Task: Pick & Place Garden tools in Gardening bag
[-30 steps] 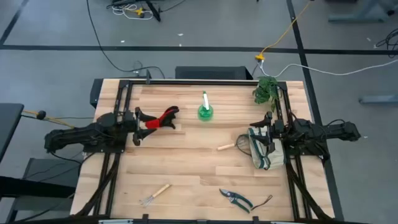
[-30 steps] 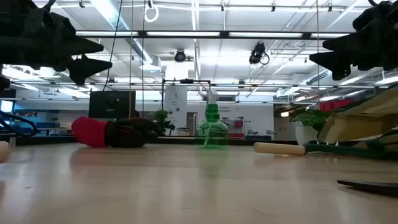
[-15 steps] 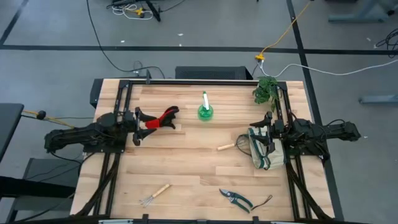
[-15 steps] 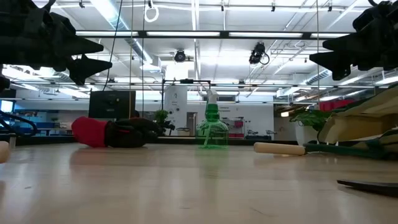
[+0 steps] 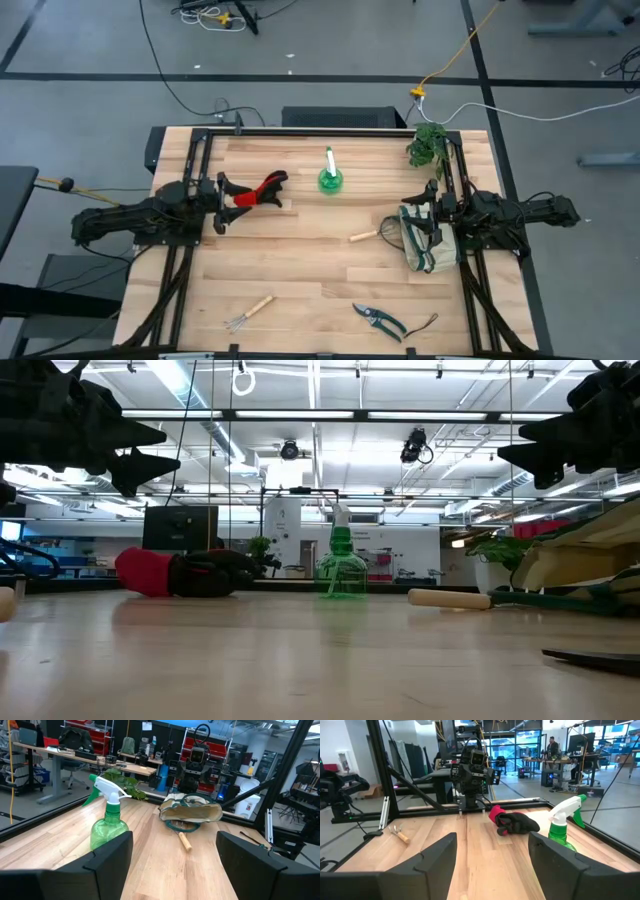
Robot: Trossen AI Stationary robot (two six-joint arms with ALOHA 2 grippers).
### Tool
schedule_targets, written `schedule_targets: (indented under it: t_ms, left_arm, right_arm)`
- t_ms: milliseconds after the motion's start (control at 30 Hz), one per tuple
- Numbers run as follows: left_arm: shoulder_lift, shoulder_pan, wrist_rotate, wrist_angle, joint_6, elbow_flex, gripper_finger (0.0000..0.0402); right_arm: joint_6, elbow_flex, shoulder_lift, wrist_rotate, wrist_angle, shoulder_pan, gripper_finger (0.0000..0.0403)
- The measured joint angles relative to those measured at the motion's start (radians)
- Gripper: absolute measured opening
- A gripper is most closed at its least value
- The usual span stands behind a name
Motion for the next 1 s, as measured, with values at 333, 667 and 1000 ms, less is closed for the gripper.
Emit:
schedule_targets:
  t_ms: [333, 667, 1000]
  left_arm:
    - [0.0, 0.0, -0.04, 0.012, 0.058, 0.0, 0.0291]
    - [0.0, 0.0, -0.064, 0.016, -0.025, 0.0, 0.0291]
    - [0.0, 0.0, -0.193, 0.13, -0.026, 0.0, 0.0291]
  right_arm:
    - [0.0, 0.0, 0.0, 0.0, 0.0, 0.0, 0.0247]
    - [-0.044, -0.001, 0.0, 0.022, 0.167, 0.0, 0.0247]
    - [-0.185, -0.001, 0.0, -0.15, 0.514, 0.0, 0.0247]
